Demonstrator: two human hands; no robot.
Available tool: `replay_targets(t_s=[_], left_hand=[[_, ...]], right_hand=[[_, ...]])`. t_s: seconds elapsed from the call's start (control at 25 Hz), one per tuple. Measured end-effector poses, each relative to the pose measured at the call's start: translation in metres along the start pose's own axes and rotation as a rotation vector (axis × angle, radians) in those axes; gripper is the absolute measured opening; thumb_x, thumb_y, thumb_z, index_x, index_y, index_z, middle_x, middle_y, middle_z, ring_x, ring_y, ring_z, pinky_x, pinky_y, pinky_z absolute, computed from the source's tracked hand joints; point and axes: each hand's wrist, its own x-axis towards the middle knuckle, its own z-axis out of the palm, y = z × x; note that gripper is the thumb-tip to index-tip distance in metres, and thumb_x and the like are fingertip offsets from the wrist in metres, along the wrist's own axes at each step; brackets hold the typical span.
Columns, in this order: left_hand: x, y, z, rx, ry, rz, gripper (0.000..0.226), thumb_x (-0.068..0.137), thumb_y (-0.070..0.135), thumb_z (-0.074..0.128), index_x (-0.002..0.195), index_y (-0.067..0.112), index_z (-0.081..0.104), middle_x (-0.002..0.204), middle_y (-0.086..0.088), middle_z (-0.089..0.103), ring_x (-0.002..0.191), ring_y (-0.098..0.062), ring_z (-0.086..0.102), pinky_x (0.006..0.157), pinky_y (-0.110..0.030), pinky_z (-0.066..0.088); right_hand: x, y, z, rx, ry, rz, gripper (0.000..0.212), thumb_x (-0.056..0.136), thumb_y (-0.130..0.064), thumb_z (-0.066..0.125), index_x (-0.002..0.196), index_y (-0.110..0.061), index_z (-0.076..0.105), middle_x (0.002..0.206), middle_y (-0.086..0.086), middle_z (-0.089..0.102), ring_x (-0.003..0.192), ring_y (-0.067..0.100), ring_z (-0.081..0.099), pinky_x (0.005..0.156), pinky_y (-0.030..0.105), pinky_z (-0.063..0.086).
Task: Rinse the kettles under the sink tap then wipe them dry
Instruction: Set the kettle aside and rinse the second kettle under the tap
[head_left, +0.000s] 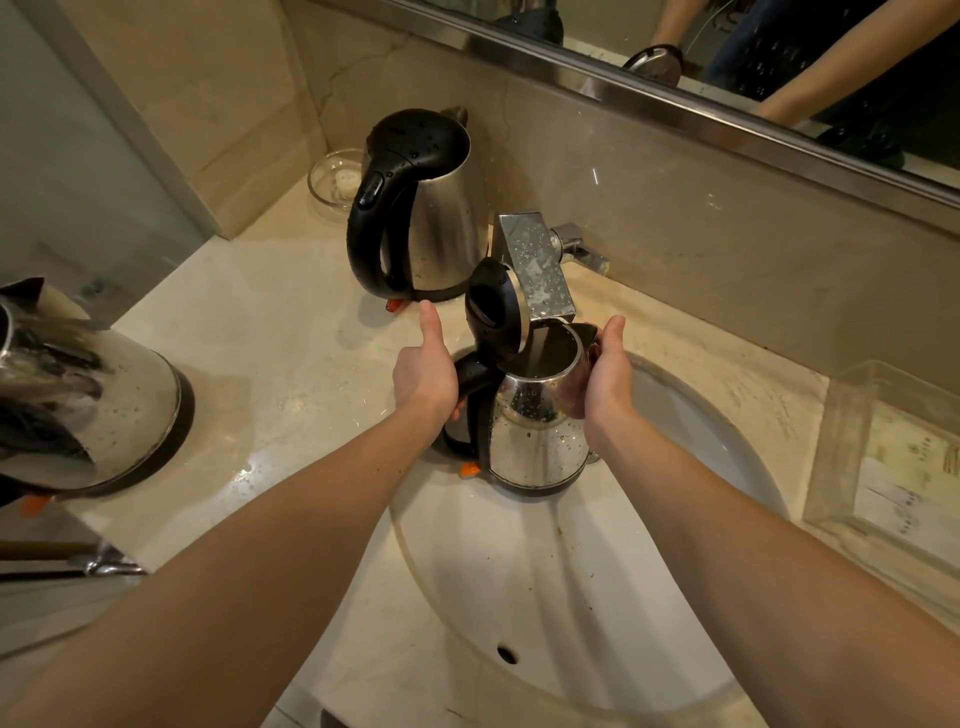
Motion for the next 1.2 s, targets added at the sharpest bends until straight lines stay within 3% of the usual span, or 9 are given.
replay_targets(t_s=[0.48, 0.68, 0.92, 1.04, 1.2], left_hand=[[0.0027, -0.0015, 0.0007, -0.005, 0.013, 0.011, 0.081, 0.092, 0.081, 0.013, 0.093, 0.01, 0.054, 0.084, -0.012, 0.059, 0.066, -0.025, 0.059, 0.044, -0.027, 0.045], [0.0033, -0.0016, 0.001, -0.01, 0.027, 0.009, 0.082, 0.093, 0.08, 0.013, 0.091, 0.01, 0.055, 0.087, -0.014, 0.062, 0.066, -0.024, 0.059, 0.047, -0.03, 0.047], [0.0026, -0.0012, -0.0002, 0.002, 0.02, 0.006, 0.079, 0.093, 0.08, 0.013, 0.089, 0.01, 0.051, 0.081, -0.012, 0.057, 0.06, -0.023, 0.057, 0.043, -0.028, 0.045], [0.0016, -0.0007, -0.0006, 0.0, 0.016, 0.005, 0.077, 0.094, 0.079, 0.014, 0.087, 0.011, 0.049, 0.078, -0.01, 0.054, 0.059, -0.022, 0.055, 0.044, -0.028, 0.044], [0.002, -0.0006, -0.0004, 0.006, 0.017, -0.002, 0.083, 0.093, 0.08, 0.014, 0.097, 0.008, 0.055, 0.08, -0.01, 0.055, 0.06, -0.022, 0.056, 0.043, -0.027, 0.044]], right_hand=[[0.0038, 0.0022, -0.0009, -0.009, 0.009, 0.002, 0.066, 0.094, -0.074, 0.028, 0.113, -0.024, 0.067, 0.094, -0.004, 0.072, 0.083, 0.012, 0.065, 0.063, 0.026, 0.05], [-0.0009, -0.0015, -0.0002, 0.02, -0.008, 0.001, 0.057, 0.096, -0.07, 0.028, 0.093, -0.027, 0.065, 0.078, -0.008, 0.068, 0.068, 0.007, 0.061, 0.06, 0.023, 0.048], [0.0001, -0.0001, 0.0002, -0.009, -0.001, -0.009, 0.06, 0.096, -0.071, 0.027, 0.102, -0.026, 0.067, 0.086, -0.006, 0.07, 0.078, 0.01, 0.064, 0.059, 0.025, 0.046], [-0.0003, -0.0001, 0.0005, -0.024, -0.004, -0.014, 0.06, 0.096, -0.07, 0.026, 0.096, -0.025, 0.067, 0.083, -0.006, 0.07, 0.077, 0.01, 0.064, 0.059, 0.024, 0.046], [0.0, -0.0006, 0.0002, -0.027, -0.006, -0.012, 0.062, 0.097, -0.07, 0.026, 0.103, -0.024, 0.067, 0.084, -0.006, 0.07, 0.077, 0.009, 0.062, 0.058, 0.024, 0.044]])
